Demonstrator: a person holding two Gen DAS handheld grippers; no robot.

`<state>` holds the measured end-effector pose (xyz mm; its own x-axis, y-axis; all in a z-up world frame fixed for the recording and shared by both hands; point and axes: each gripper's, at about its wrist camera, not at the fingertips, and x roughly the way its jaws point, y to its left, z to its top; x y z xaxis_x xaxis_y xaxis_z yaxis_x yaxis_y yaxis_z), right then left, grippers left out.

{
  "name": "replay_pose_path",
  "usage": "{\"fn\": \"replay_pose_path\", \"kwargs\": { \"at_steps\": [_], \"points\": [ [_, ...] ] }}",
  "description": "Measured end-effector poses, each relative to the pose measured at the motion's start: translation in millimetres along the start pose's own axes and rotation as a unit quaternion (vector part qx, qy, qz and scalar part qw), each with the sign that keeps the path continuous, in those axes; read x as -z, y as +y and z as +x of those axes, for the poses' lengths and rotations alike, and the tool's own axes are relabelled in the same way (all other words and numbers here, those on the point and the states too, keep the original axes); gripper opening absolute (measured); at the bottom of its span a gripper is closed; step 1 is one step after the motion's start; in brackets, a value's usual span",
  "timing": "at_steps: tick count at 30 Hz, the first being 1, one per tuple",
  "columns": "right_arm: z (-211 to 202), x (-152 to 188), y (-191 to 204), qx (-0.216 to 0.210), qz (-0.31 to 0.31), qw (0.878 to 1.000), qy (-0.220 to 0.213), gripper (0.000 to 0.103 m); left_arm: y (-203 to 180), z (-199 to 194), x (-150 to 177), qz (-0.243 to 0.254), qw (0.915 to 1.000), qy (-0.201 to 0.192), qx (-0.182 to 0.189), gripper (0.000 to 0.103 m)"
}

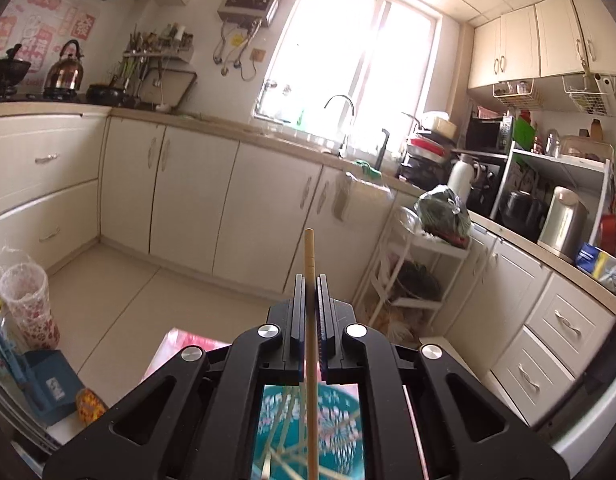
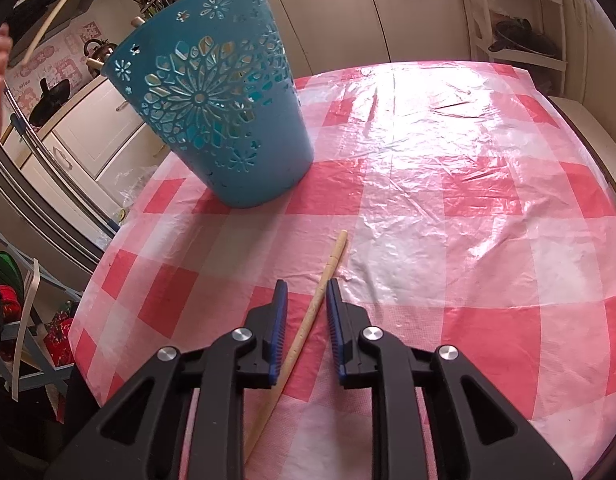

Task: Organize utensils
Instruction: 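Lift the chopstick with the left gripper and drop it into the basket, then close the right gripper on the last loose chopstick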

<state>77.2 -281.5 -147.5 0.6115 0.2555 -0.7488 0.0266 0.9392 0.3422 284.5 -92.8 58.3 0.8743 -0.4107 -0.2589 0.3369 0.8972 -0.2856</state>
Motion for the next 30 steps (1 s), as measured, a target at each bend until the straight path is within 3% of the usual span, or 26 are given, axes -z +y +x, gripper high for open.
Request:
{"fn": "replay_pose_path", "kwargs": {
  "at_steps": [9, 16, 21, 23, 25, 26, 30],
  "points": [
    [0, -2, -2, -0.017, 0.006, 1.0, 0.001, 0.026, -1, 47, 29, -0.008, 0.9994, -0.005, -0.032, 0.005],
    [1, -3, -4, -0.024, 0.01, 1.0, 0.002, 0.026, -12, 52, 64, 0.042, 0.9977, 0.037, -0.038, 0.005],
    [0, -3, -5, -0.026, 0.011, 1.0, 0.002, 0.026, -9, 44, 84, 0.072, 0.9936, 0.057, -0.065, 0.007],
    [0, -4, -6, -0.026, 0.011, 1.0, 0.002, 0.026, -3, 34, 88, 0.073, 0.993, 0.064, -0.067, 0.014],
    [-1, -4, -6, -0.026, 0.011, 1.0, 0.001, 0.026, 3, 18, 88, 0.073, 0.9929, 0.061, -0.073, 0.036],
    [-1, -4, -7, -0.026, 0.011, 1.0, 0.001, 0.026, 7, 8, 87, 0.073, 0.9927, 0.055, -0.079, 0.042],
    [-3, -2, -7, -0.021, 0.007, 1.0, 0.002, 0.026, 38, -47, 91, 0.053, 0.9893, 0.023, -0.134, 0.079]
  ]
}}
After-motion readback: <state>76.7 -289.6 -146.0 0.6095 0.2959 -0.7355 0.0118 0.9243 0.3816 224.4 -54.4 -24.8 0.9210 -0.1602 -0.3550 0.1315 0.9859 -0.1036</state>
